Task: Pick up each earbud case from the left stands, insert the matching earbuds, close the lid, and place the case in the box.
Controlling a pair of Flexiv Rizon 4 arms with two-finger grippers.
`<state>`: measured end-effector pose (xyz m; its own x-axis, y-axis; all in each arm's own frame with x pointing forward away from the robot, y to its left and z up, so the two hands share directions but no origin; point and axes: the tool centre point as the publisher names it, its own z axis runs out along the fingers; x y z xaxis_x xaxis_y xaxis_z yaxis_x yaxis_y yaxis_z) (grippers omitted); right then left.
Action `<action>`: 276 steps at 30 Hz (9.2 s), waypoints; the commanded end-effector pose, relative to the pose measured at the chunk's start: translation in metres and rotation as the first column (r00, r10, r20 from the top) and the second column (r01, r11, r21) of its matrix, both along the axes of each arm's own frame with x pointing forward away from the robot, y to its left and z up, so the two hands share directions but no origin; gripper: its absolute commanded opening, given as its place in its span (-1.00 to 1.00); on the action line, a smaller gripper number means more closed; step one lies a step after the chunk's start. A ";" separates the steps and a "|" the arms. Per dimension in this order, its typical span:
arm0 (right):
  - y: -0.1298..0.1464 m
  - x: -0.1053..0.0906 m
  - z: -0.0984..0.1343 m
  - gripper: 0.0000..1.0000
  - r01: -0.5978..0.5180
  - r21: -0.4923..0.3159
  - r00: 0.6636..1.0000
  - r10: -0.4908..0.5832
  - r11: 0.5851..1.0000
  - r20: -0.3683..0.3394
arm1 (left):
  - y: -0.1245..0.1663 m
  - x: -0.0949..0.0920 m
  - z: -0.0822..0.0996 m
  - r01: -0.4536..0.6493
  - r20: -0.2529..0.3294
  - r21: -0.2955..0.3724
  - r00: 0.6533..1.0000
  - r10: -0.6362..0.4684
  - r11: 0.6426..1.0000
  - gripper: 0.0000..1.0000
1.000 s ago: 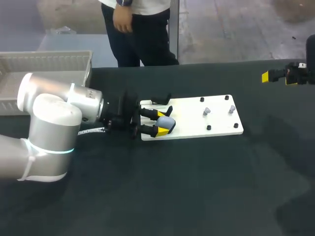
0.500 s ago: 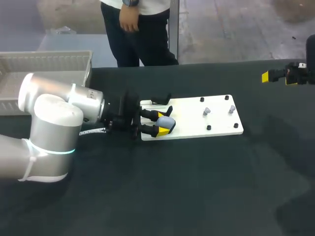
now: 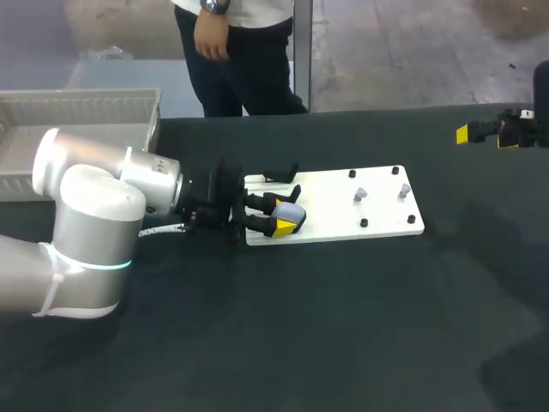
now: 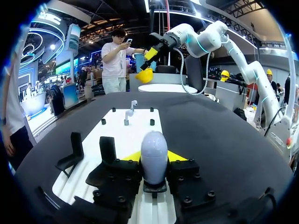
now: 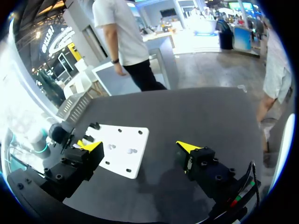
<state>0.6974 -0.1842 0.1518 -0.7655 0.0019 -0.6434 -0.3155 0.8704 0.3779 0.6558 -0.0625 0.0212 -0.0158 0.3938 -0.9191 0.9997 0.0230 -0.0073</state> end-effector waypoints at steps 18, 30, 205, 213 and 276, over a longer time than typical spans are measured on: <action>0.000 0.001 -0.001 1.00 -0.002 0.001 1.000 0.002 1.000 0.000 | 0.008 -0.001 0.022 -0.032 0.007 -0.047 0.999 0.033 0.998 -1.00; 0.020 -0.002 -0.003 1.00 -0.045 -0.031 0.999 0.045 0.998 -0.003 | 0.004 0.009 0.053 -0.087 0.024 -0.052 0.996 0.088 0.995 -1.00; 0.084 -0.002 -0.112 1.00 -0.248 -0.608 0.912 -0.031 0.755 -0.410 | -0.023 0.022 0.116 0.014 0.084 -0.384 0.996 0.020 0.923 -1.00; 0.080 0.002 -0.116 1.00 -0.254 -0.616 0.902 -0.047 0.745 -0.429 | -0.023 0.022 0.116 0.014 0.084 -0.384 0.996 0.020 0.923 -1.00; 0.084 0.011 -0.123 -0.32 -0.277 -0.592 0.874 -0.058 0.756 -0.483 | -0.023 0.022 0.116 0.014 0.084 -0.384 0.996 0.020 0.923 -1.00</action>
